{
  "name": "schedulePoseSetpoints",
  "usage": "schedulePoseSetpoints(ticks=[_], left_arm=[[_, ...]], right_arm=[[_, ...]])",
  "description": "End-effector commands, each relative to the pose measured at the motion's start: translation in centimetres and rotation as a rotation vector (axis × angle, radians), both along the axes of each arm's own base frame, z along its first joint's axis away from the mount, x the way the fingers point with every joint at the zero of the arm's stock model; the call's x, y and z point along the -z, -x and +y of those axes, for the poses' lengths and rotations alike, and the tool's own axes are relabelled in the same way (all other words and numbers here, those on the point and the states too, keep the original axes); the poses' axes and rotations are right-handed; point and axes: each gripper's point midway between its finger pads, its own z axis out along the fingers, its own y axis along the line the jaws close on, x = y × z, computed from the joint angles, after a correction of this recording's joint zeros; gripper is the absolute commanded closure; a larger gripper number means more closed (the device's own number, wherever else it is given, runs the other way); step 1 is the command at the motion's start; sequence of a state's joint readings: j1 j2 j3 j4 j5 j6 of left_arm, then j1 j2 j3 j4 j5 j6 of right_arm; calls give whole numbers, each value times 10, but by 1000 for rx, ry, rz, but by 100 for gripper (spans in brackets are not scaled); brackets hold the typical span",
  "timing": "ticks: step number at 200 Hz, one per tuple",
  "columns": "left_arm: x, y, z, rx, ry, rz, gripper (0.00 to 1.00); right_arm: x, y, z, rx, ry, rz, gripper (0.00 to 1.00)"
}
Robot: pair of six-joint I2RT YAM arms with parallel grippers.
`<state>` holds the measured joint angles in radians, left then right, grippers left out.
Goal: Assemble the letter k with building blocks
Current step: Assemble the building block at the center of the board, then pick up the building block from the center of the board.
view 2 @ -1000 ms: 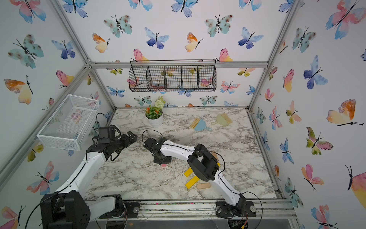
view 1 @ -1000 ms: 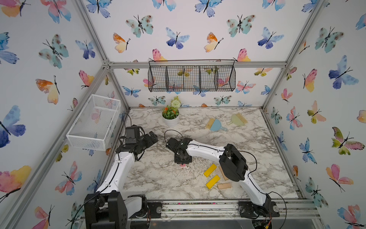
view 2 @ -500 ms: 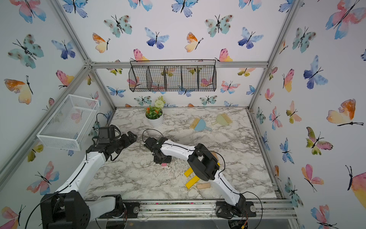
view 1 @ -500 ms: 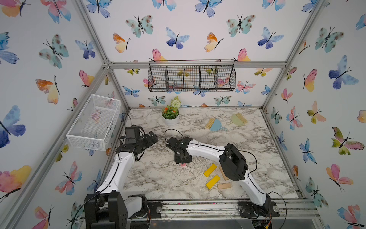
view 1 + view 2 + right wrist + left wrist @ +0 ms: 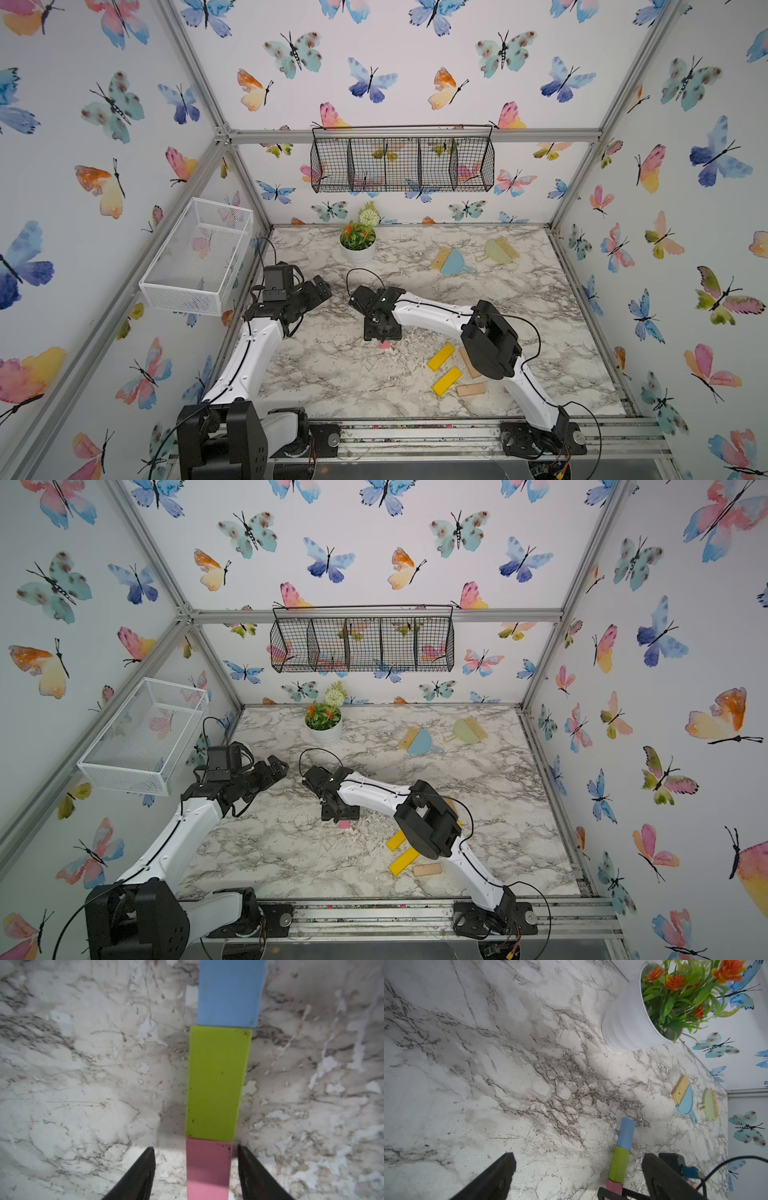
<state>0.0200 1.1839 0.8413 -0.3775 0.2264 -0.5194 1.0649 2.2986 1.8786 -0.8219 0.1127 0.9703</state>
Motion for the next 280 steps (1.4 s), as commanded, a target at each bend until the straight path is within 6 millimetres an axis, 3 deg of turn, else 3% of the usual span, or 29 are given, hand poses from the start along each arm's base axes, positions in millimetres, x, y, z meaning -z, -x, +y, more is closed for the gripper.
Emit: schedulePoseSetpoints(ticks=[1, 27, 53, 87, 112, 146, 176, 207, 231, 248, 280], left_arm=[[-5, 1, -7, 46, -16, -26, 1], [-13, 2, -41, 155, -68, -55, 2], [-16, 7, -94, 295, -135, -73, 2], [-13, 21, -174, 480, -257, -95, 2], [-2, 34, -227, 615, -309, -90, 1], [21, 55, -281, 766, -304, -70, 2], [48, 73, -312, 868, -308, -34, 6], [70, 94, -341, 973, -338, -20, 14], [83, 109, -357, 1039, -332, 1, 21], [91, 118, -363, 1078, -324, 18, 32], [103, 125, -365, 1108, -354, 46, 33]], right_arm=[[-54, -19, 4, -7, -101, -138, 33], [-104, -32, -10, 19, -179, -294, 33], [-131, -42, -44, 53, -219, -365, 31], [-138, -51, -101, 90, -284, -375, 26], [-141, -57, -155, 193, -289, -399, 11], [-150, -62, -234, 353, -249, -436, 9], [-156, -61, -290, 460, -244, -450, 8], [-153, -56, -321, 514, -241, -432, 8], [-146, -54, -332, 528, -236, -401, 8], [-142, -54, -335, 534, -240, -384, 8], [-139, -54, -336, 538, -256, -371, 9]])
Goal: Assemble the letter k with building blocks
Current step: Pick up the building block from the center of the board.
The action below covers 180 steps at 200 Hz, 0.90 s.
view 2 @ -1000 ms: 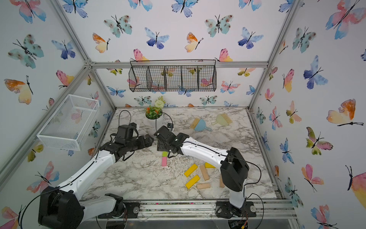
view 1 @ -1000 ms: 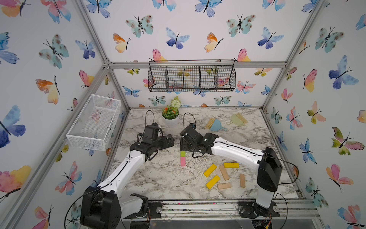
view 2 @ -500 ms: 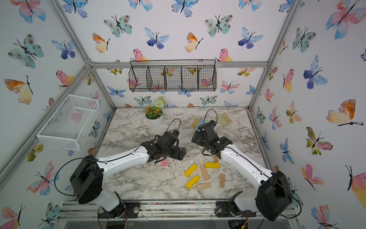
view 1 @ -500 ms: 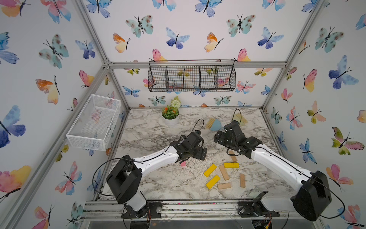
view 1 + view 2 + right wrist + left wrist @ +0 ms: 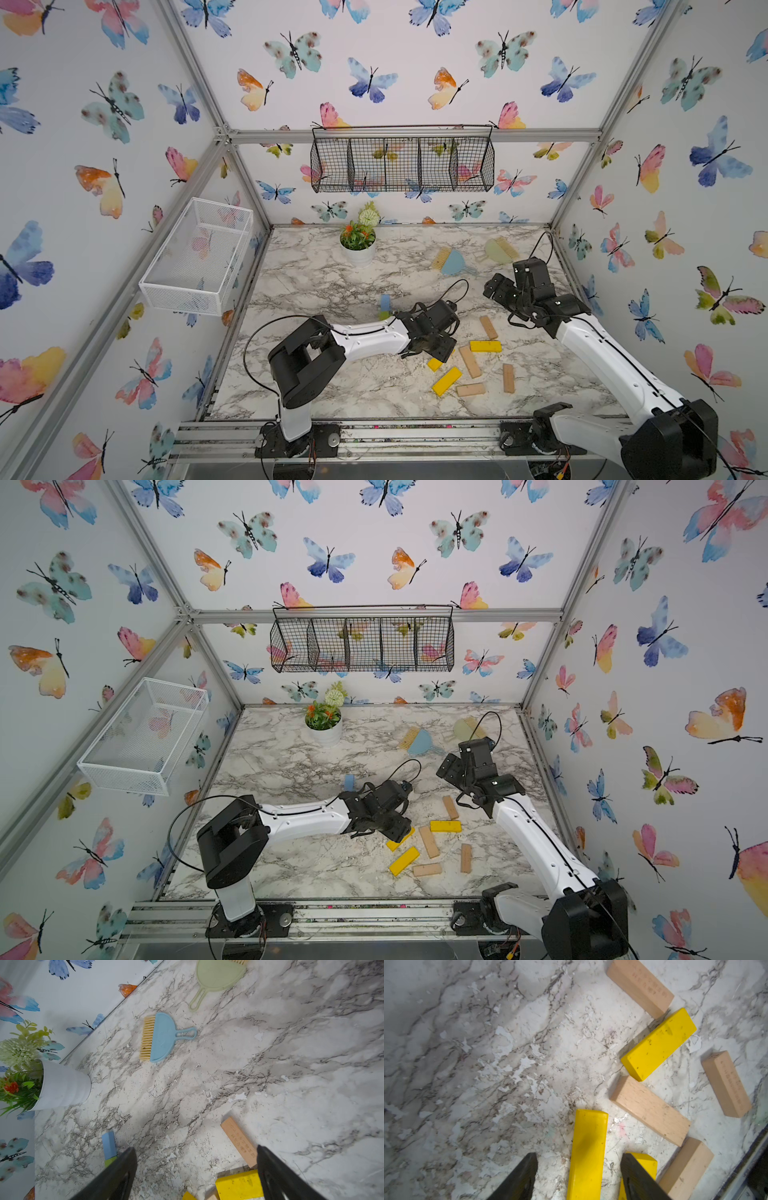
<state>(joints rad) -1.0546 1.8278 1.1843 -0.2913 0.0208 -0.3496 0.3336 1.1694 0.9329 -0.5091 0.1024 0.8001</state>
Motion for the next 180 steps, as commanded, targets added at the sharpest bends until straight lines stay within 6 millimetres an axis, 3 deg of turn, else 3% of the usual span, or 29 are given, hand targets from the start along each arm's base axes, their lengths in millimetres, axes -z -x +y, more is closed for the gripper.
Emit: schedulePoseSetpoints(ticks=[1, 38, 69, 180], left_arm=[[6, 4, -5, 35, -18, 7, 33], [19, 6, -6, 44, -75, 8, 34], [28, 11, -8, 66, -127, 5, 40], [33, 16, -3, 114, -239, 4, 51]], right_arm=[[10, 7, 2, -31, -7, 41, 9], [12, 7, 2, -30, -6, 49, 9], [15, 7, 2, -31, -2, 58, 9], [17, 5, 4, -31, -6, 66, 9]])
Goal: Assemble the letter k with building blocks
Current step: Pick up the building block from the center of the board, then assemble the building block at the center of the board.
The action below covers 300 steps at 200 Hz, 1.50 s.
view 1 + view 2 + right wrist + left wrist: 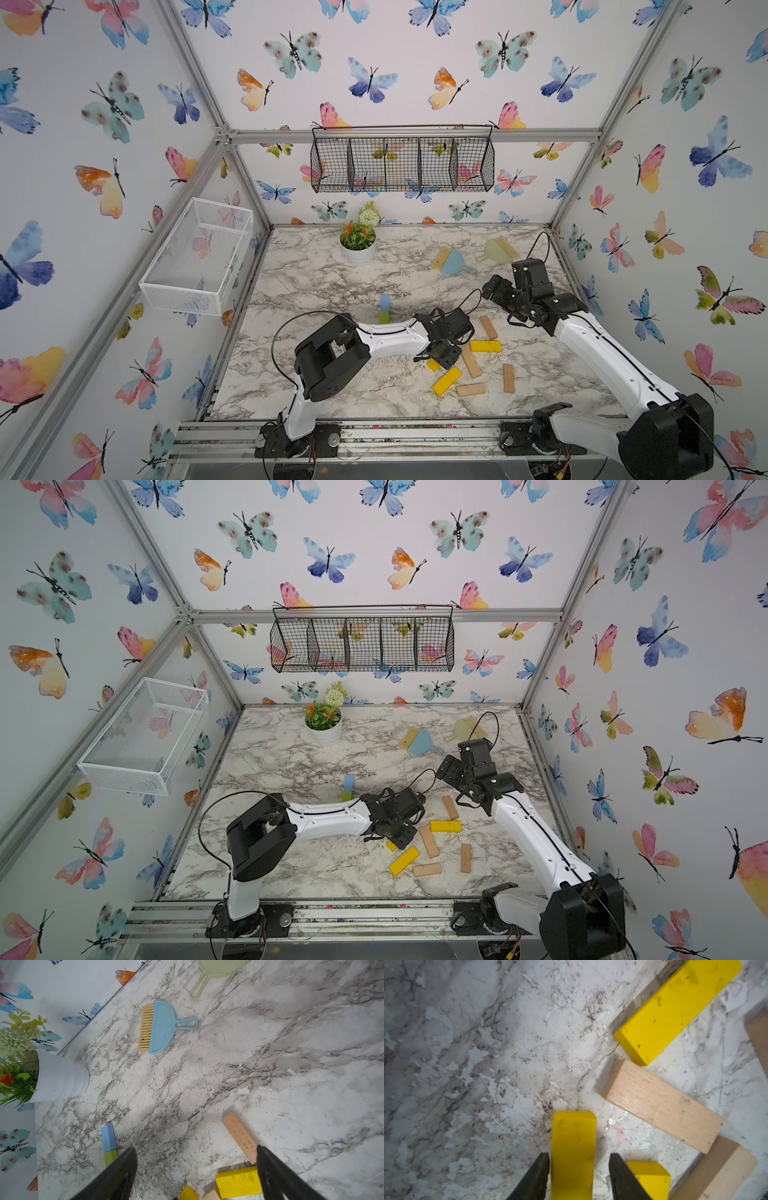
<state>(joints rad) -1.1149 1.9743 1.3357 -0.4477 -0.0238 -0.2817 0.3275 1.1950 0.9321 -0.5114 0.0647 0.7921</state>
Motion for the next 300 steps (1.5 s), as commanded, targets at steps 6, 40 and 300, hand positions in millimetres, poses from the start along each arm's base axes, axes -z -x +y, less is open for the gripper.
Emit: schedulePoseSetpoints(ticks=[6, 40, 300], left_arm=[[16, 2, 13, 16, -101, 3, 51], [19, 1, 19, 16, -146, 3, 51], [-67, -123, 70, -87, -12, -127, 64]], right_arm=[[8, 4, -1, -5, 7, 31, 9], [9, 4, -1, -6, 6, 32, 8], [36, 9, 11, -48, -37, 91, 8]])
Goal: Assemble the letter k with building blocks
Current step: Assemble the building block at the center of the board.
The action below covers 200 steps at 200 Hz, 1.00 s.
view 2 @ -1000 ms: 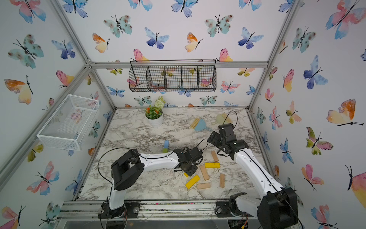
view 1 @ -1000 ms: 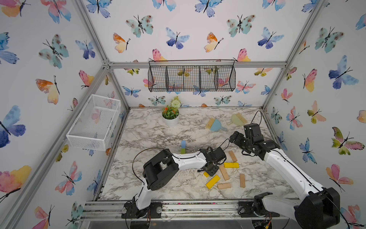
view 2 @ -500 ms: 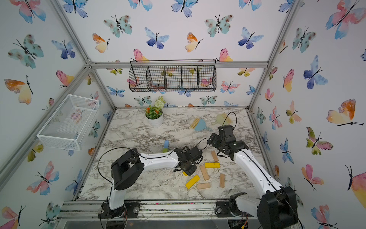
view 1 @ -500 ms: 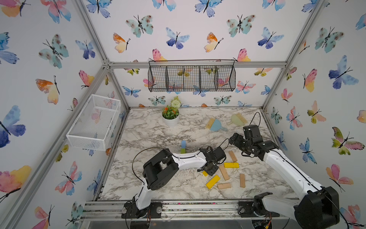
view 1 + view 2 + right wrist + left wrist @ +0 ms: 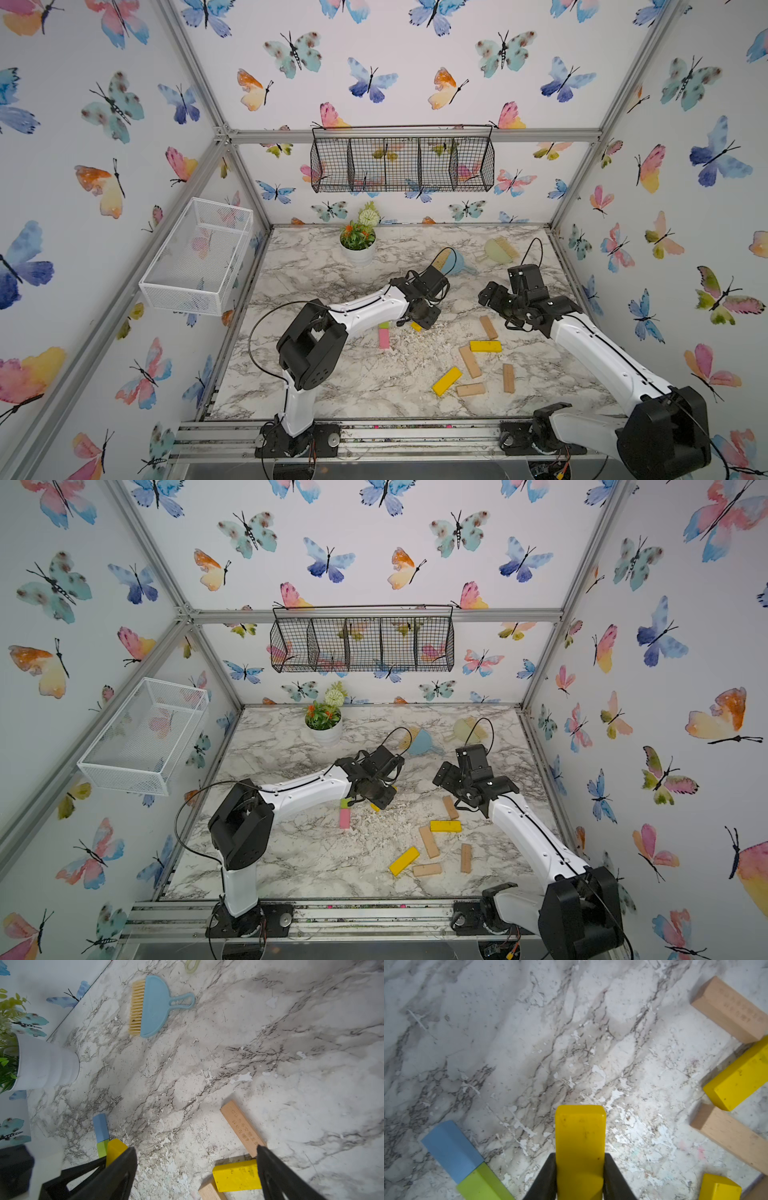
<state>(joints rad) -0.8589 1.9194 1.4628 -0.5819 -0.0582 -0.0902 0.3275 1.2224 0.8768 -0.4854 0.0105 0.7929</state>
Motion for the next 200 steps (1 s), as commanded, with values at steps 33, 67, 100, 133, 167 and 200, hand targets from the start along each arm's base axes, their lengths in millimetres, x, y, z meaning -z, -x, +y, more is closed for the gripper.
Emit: schedulePoseSetpoints(ticks=[33, 67, 100, 133, 167, 200], left_arm=[[-3, -41, 26, -28, 3, 1, 65], [7, -53, 36, -59, -20, 13, 65], [11, -55, 42, -72, -22, 26, 65], [32, -51, 47, -76, -59, 62, 65], [44, -47, 53, -86, -83, 82, 65], [46, -49, 56, -99, -75, 93, 64]], right_arm=[[13, 1, 5, -21, -21, 34, 8], [16, 2, 8, -26, -35, 37, 8], [15, 2, 9, -29, -40, 35, 8], [16, 2, 10, -32, -43, 38, 8], [17, 3, 9, -31, -44, 36, 8], [18, 3, 11, -37, -52, 39, 8]])
